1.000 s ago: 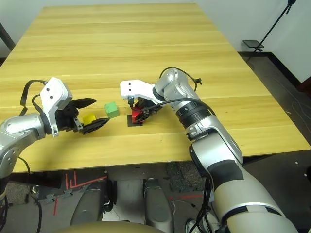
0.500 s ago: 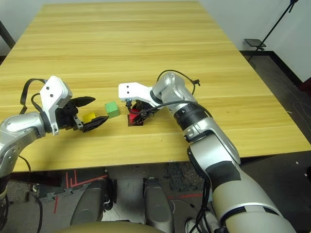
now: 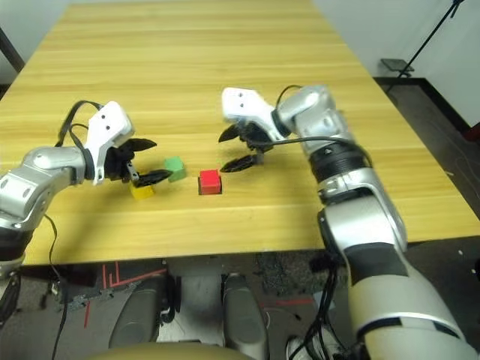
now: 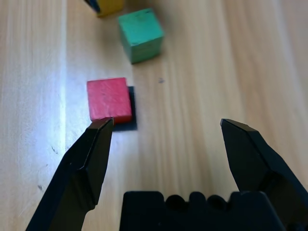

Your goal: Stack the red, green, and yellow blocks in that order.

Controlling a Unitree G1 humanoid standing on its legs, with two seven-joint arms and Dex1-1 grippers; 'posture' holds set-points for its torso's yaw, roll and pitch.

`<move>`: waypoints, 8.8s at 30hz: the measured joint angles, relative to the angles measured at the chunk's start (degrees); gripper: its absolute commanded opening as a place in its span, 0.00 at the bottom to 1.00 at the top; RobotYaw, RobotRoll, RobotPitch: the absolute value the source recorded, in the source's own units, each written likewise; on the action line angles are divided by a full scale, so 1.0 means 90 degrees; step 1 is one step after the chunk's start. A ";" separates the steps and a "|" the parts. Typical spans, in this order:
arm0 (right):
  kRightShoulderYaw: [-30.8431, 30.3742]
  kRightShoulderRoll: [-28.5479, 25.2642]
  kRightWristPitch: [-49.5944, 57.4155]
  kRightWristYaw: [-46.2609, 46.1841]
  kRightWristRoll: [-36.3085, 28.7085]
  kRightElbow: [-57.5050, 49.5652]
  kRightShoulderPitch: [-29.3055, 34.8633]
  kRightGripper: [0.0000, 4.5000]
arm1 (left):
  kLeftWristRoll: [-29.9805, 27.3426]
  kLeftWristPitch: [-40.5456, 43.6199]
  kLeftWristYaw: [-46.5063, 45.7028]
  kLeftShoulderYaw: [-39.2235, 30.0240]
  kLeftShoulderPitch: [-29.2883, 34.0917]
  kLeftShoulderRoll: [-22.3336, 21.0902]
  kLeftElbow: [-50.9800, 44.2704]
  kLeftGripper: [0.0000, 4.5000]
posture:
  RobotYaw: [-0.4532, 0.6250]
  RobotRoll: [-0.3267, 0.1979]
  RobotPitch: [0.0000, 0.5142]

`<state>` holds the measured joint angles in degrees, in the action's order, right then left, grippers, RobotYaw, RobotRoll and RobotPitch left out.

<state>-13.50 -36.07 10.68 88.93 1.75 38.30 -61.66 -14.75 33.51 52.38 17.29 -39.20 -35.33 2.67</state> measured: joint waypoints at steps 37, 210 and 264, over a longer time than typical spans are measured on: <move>0.0598 -0.0709 0.1595 -0.1135 -0.1089 -0.1463 0.1547 1.00 | 0.1143 0.1591 0.0538 0.0112 -0.1034 0.1113 0.1078 0.45 | 0.62 0.43 0.13; 0.0610 -0.0757 0.2670 -0.1378 -0.2280 -0.3286 0.3063 1.00 | 0.0585 0.2467 0.1105 0.1851 -0.2817 0.1298 0.0813 0.44 | 0.58 0.53 0.22; 0.3605 -0.0138 -0.2861 -0.5885 -0.1805 0.3438 0.1849 1.00 | 0.1602 -0.3622 -0.5156 -0.4098 0.3177 0.2614 -0.0606 0.99 | 0.59 0.33 0.19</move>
